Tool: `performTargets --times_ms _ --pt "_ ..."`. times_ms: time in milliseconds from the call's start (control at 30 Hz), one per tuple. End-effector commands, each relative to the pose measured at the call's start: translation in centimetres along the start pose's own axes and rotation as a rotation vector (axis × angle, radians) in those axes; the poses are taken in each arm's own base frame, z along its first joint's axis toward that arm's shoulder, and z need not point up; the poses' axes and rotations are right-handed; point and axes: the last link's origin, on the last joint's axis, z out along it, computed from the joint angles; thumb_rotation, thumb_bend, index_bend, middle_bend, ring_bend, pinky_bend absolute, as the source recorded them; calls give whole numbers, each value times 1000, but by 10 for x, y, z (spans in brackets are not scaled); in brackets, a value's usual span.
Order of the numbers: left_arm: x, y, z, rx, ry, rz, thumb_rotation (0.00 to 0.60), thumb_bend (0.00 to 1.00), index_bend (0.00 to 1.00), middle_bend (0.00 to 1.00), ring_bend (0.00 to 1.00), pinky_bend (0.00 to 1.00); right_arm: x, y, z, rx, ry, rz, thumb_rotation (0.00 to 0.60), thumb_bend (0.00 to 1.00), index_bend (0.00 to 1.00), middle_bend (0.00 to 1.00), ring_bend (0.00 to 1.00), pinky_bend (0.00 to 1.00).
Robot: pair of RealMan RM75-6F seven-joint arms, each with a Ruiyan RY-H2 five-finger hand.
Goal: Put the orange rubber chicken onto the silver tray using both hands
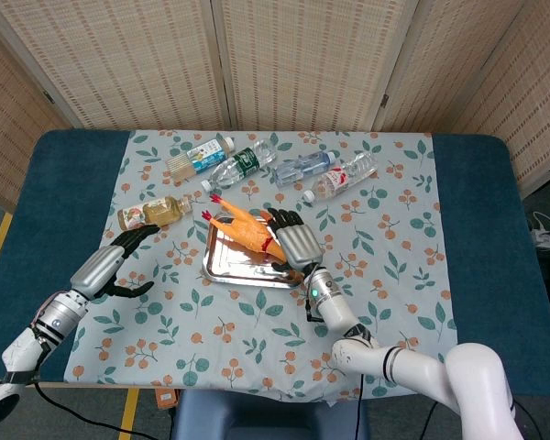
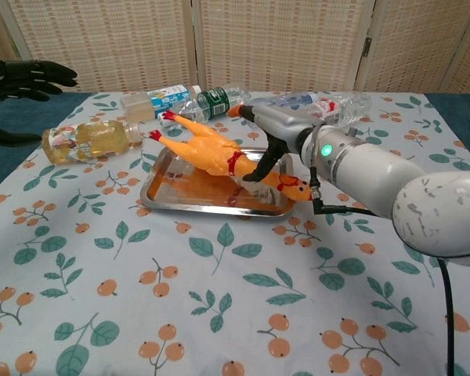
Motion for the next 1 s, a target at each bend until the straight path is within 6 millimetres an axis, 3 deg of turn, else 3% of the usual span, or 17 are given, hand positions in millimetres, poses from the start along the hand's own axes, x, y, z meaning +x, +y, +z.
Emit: performTargets --times_ms 33,200,333,600,733,833,1000 --pt "1 2 -1 -5 7 2 600 318 0 0 0 20 10 3 -11 19 -6 33 600 138 0 0 0 42" --pt "2 6 -13 -24 23 15 600 320 0 0 0 20 36 8 -49 82 32 77 600 129 0 0 0 26" --pt "-1 0 -38 -18 35 79 600 347 0 0 0 20 51 26 -103 114 73 76 600 128 0 0 0 24" --pt "-19 -43 -128 189 100 401 600 358 0 0 0 14 41 94 -231 -2 139 -325 600 128 0 0 0 9" --pt "-30 -58 -171 322 182 435 600 361 0 0 0 9 38 114 -286 -73 217 -348 600 128 0 0 0 0" --pt "-25 -49 -182 289 259 513 600 370 0 0 0 3 40 129 -320 -105 324 -303 600 128 0 0 0 0" --pt "-29 -38 -196 212 265 482 600 371 0 0 0 3 50 134 -340 -84 366 -309 600 128 0 0 0 0"
